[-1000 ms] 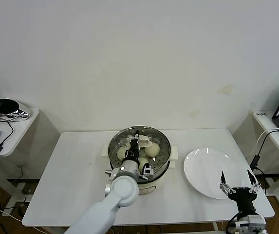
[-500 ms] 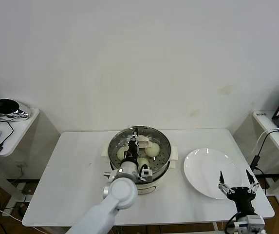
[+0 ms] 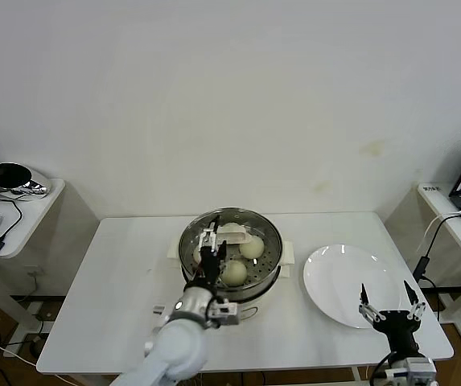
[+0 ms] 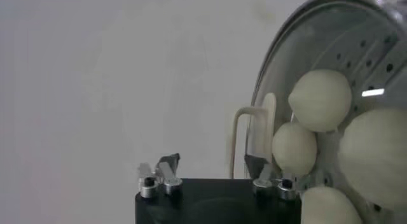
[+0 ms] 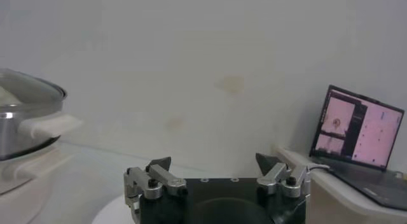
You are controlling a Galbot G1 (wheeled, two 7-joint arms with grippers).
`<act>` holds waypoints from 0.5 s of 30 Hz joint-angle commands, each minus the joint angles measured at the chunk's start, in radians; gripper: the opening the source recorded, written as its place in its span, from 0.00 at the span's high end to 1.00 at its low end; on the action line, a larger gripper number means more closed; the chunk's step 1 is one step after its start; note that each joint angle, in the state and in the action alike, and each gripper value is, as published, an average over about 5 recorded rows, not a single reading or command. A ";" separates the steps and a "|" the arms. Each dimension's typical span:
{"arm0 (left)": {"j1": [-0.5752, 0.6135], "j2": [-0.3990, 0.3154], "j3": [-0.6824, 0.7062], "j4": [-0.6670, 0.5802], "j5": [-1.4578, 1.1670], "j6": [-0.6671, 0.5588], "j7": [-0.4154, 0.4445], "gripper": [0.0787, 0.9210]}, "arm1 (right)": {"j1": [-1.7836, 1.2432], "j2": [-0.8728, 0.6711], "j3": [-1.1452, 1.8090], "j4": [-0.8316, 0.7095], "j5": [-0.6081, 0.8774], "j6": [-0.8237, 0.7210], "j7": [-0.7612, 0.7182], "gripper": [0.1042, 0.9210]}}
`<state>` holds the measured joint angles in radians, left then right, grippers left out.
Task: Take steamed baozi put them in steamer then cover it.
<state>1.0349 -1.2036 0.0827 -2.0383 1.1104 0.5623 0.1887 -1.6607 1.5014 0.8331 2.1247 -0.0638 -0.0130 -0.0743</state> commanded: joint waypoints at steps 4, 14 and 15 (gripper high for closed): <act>0.631 -0.013 -0.563 -0.248 -0.988 -0.570 -0.360 0.12 | -0.020 -0.029 -0.042 -0.003 0.025 0.020 -0.023 0.12; 0.843 -0.104 -0.688 -0.153 -1.247 -0.707 -0.424 0.12 | -0.088 -0.097 -0.113 -0.035 0.067 0.078 -0.062 0.12; 0.852 -0.114 -0.681 -0.123 -1.245 -0.725 -0.427 0.12 | -0.092 -0.097 -0.121 -0.040 0.065 0.084 -0.062 0.12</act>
<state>1.5654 -1.2417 -0.3800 -2.2148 0.3024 0.1320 -0.1044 -1.7062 1.4474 0.7708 2.1061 -0.0257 0.0264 -0.1109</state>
